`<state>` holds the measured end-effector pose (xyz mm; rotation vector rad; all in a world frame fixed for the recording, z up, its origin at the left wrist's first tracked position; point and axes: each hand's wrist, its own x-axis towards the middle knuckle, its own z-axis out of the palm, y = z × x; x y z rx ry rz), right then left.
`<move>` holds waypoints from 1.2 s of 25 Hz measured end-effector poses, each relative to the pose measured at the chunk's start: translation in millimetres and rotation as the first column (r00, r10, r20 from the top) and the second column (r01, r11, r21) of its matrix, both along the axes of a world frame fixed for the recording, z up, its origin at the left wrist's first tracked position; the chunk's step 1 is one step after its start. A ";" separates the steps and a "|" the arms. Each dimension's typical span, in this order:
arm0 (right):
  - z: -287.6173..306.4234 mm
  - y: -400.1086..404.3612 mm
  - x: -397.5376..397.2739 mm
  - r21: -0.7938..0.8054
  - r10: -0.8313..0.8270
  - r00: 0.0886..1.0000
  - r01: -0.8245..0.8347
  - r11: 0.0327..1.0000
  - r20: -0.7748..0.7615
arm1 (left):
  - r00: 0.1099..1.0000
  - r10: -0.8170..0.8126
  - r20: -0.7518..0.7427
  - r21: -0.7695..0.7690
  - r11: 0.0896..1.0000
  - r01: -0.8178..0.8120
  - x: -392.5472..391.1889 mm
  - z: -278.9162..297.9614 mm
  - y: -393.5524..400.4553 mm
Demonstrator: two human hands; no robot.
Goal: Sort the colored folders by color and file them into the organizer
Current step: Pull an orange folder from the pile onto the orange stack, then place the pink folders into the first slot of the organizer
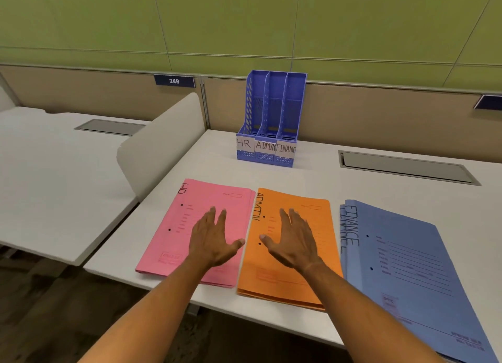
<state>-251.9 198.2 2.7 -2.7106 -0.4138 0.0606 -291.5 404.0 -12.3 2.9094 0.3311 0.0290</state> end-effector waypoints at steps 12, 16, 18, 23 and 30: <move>-13.3 139.8 -30.0 -0.147 -0.069 0.996 0.076 0.986 0.051 | 0.991 -0.127 -0.045 0.048 0.990 0.129 -20.6 -18.5 137.8; -15.9 160.5 -31.3 -0.148 -0.079 0.996 0.084 0.985 0.043 | 0.990 -0.135 -0.047 0.023 0.990 0.137 -12.7 -22.6 157.1; -17.3 168.4 -28.0 -0.153 -0.066 0.997 0.071 0.986 0.036 | 0.990 -0.133 -0.044 -0.002 0.991 0.133 -6.8 -24.4 162.7; -25.4 180.2 -4.1 -0.159 -0.048 0.999 0.052 0.986 0.023 | 0.995 -0.077 -0.068 -0.077 0.994 0.072 9.9 -24.1 175.6; -34.8 191.0 25.3 -0.116 0.003 0.999 -0.008 0.993 -0.039 | 0.986 0.015 -0.164 -0.185 0.982 -0.046 40.3 -25.3 187.1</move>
